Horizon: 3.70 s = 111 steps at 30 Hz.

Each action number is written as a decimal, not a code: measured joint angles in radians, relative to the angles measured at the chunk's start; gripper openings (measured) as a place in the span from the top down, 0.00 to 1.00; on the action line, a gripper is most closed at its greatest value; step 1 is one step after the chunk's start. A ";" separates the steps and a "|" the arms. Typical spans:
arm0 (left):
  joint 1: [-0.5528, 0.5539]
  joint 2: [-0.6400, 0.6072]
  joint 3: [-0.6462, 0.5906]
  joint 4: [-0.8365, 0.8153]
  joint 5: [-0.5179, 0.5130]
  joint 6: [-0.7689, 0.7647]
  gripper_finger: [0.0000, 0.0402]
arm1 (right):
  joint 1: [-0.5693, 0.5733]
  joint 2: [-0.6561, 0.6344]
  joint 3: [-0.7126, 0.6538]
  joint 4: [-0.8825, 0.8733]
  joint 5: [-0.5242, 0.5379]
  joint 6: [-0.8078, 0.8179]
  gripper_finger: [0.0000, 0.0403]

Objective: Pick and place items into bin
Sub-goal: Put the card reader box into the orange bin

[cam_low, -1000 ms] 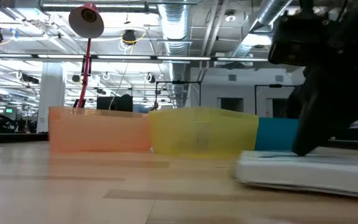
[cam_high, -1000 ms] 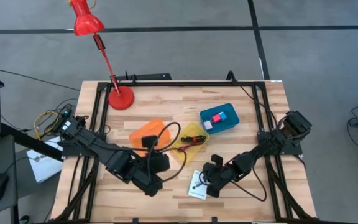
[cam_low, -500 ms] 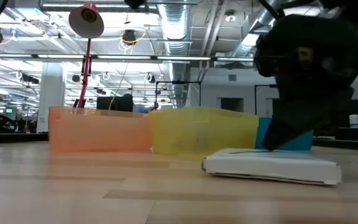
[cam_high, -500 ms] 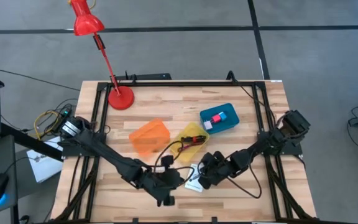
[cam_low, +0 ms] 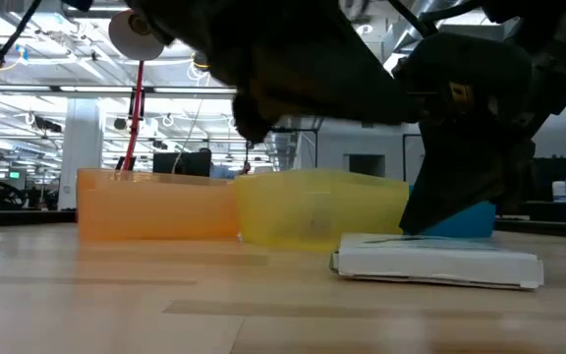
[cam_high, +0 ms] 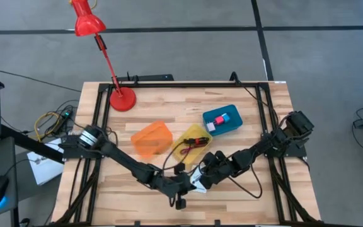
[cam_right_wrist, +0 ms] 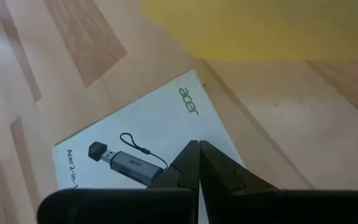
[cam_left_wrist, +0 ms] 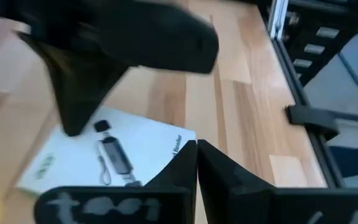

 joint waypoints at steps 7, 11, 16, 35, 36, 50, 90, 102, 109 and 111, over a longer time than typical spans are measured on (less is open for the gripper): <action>0.027 0.148 0.158 -0.145 0.005 -0.005 1.00 | 0.000 0.000 0.001 0.005 0.000 -0.003 1.00; 0.033 0.183 0.206 -0.223 0.006 -0.038 1.00 | 0.000 -0.001 0.002 -0.013 -0.003 -0.003 1.00; 0.026 0.184 0.210 -0.279 0.012 -0.084 1.00 | 0.025 -0.005 0.005 -0.069 -0.017 0.035 1.00; -0.011 0.070 0.228 -0.667 -0.049 -0.160 1.00 | 0.183 0.000 0.000 0.056 -0.053 -0.043 1.00; -0.012 0.064 0.228 -0.676 -0.058 -0.161 1.00 | 0.189 0.000 0.000 0.070 -0.025 -0.074 1.00; -0.012 0.058 0.223 -0.727 -0.055 -0.207 1.00 | 0.192 0.011 0.075 -0.208 0.023 -0.007 1.00; -0.062 0.065 0.152 -0.604 -0.237 0.429 0.76 | 0.188 0.019 0.071 -0.151 -0.053 0.045 1.00; -0.083 0.066 0.112 -0.574 -0.263 0.430 0.76 | 0.176 0.098 0.077 -0.064 -0.096 0.041 1.00; -0.086 0.066 0.112 -0.547 -0.264 0.435 0.76 | 0.177 0.099 0.074 -0.082 -0.121 0.042 1.00; -0.086 0.066 0.112 -0.531 -0.264 0.435 0.76 | 0.179 0.102 0.072 -0.087 -0.118 0.041 1.00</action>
